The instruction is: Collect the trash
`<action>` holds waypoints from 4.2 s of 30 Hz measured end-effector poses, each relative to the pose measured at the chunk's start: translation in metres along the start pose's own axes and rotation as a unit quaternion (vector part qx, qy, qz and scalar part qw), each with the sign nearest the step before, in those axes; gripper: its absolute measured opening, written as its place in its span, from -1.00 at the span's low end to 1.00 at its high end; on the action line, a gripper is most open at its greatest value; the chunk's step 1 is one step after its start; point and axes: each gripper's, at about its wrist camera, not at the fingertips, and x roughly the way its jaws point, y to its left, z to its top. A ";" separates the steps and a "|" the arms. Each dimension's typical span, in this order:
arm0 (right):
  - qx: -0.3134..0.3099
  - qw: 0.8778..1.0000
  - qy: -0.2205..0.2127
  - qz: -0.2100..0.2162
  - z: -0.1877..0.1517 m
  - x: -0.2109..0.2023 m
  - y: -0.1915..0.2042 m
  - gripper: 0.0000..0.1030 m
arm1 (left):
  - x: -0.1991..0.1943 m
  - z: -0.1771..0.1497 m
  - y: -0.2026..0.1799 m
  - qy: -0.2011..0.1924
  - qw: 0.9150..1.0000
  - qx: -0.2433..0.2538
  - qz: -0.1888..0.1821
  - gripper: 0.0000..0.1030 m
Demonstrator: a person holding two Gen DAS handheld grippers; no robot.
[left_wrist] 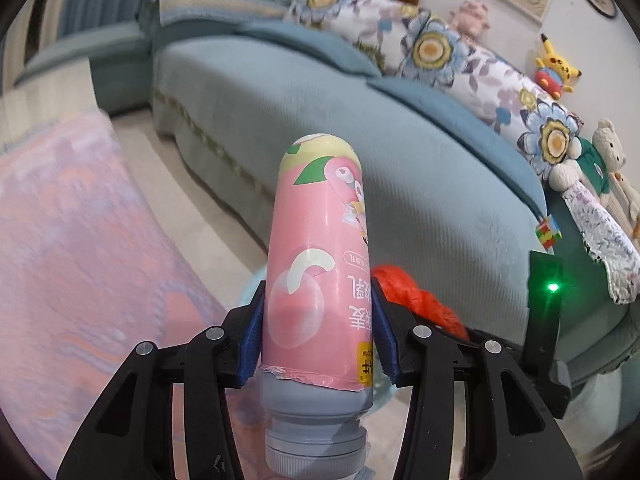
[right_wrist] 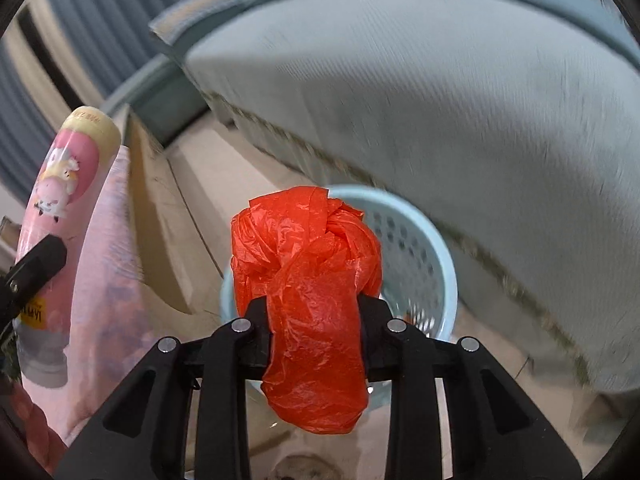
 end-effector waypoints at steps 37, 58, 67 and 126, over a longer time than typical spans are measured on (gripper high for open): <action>-0.121 0.942 -0.310 -0.033 -0.067 -0.160 0.104 0.13 | -0.174 -0.059 -0.001 -0.243 0.952 0.057 0.177 0.77; -0.149 0.925 -0.347 -0.040 -0.102 -0.160 0.139 0.13 | -0.185 -0.068 0.012 -0.261 0.938 0.053 0.224 0.81; -0.166 0.922 -0.349 -0.032 -0.107 -0.160 0.146 0.15 | -0.185 -0.069 0.012 -0.259 0.937 0.052 0.227 0.81; -0.158 0.936 -0.314 -0.014 -0.103 -0.147 0.146 0.30 | -0.182 -0.072 0.021 -0.250 0.935 0.065 0.245 0.84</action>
